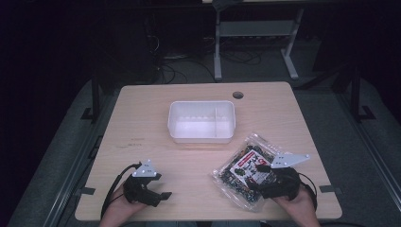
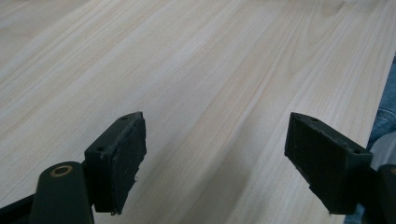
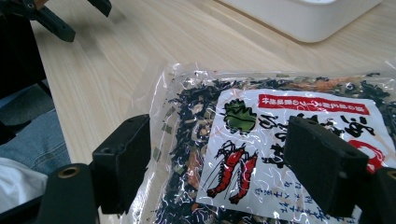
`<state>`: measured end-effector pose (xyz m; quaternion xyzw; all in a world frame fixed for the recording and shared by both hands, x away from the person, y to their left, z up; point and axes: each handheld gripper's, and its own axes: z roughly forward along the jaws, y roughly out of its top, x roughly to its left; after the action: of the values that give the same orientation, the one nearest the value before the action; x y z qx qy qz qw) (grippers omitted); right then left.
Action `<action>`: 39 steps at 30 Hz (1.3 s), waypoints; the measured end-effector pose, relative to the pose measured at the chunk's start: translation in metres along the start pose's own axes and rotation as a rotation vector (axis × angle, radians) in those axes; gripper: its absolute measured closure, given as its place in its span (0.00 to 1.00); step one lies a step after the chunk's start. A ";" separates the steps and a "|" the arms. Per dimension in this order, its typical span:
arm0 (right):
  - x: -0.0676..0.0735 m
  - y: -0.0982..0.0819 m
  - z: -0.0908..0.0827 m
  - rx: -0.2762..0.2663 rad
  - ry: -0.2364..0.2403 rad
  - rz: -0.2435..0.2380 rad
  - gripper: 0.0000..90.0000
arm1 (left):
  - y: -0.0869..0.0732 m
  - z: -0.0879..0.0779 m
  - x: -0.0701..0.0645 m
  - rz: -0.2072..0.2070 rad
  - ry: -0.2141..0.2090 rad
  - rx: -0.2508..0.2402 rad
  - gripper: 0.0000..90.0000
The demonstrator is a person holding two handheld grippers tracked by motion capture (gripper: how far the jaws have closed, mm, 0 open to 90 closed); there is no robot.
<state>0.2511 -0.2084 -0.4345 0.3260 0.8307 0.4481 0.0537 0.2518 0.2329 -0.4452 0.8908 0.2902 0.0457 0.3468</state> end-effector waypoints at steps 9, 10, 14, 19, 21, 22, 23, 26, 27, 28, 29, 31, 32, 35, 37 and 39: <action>-0.001 -0.001 -0.002 0.000 -0.003 -0.002 0.24 | 0.003 0.002 -0.003 0.008 -0.007 0.007 0.27; 0.000 -0.001 -0.002 0.001 -0.004 -0.002 0.24 | 0.004 0.002 -0.003 0.010 -0.008 0.007 0.28; 0.000 -0.001 -0.002 0.004 -0.002 -0.006 0.24 | 0.008 0.002 -0.005 0.020 -0.004 0.011 0.32; 0.001 0.000 -0.004 0.014 -0.024 -0.020 0.24 | 0.020 0.008 -0.010 0.051 -0.014 0.022 0.44; 0.001 -0.001 -0.008 0.005 -0.029 -0.023 0.24 | 0.029 0.012 -0.013 0.062 -0.035 0.019 0.49; 0.000 -0.001 -0.009 0.003 -0.034 -0.022 0.24 | 0.032 0.014 -0.014 0.071 -0.041 0.022 0.50; 0.000 -0.001 -0.009 0.003 -0.034 -0.022 0.24 | 0.032 0.014 -0.014 0.071 -0.041 0.022 0.54; -0.003 -0.002 -0.014 -0.008 -0.039 -0.013 0.24 | 0.042 0.018 -0.018 0.094 -0.060 0.025 0.58; -0.004 -0.002 -0.015 -0.009 -0.042 -0.010 0.24 | 0.045 0.020 -0.019 0.105 -0.069 0.026 0.60; -0.005 -0.002 -0.016 -0.010 -0.045 -0.008 0.24 | 0.049 0.022 -0.020 0.111 -0.076 0.024 0.63; -0.008 -0.002 -0.018 -0.014 -0.053 -0.004 0.24 | 0.053 0.024 -0.021 0.117 -0.084 0.026 0.67; -0.009 -0.002 -0.020 -0.014 -0.062 -0.001 0.24 | 0.061 0.029 -0.025 0.123 -0.097 0.032 0.71; -0.010 -0.002 -0.021 -0.015 -0.066 0.000 0.24 | 0.069 0.034 -0.027 0.135 -0.110 0.033 0.73; -0.012 -0.003 -0.023 -0.012 -0.080 -0.005 0.24 | 0.078 0.037 -0.030 0.144 -0.118 0.032 0.79; -0.012 -0.002 -0.024 -0.010 -0.086 -0.008 0.24 | 0.086 0.041 -0.033 0.147 -0.127 0.029 0.80; -0.012 -0.002 -0.024 -0.005 -0.092 -0.013 0.24 | 0.094 0.045 -0.038 0.162 -0.133 0.039 0.82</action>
<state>0.2505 -0.2336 -0.4243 0.3407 0.8284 0.4343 0.0953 0.2791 0.1301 -0.4135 0.9189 0.1944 0.0087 0.3432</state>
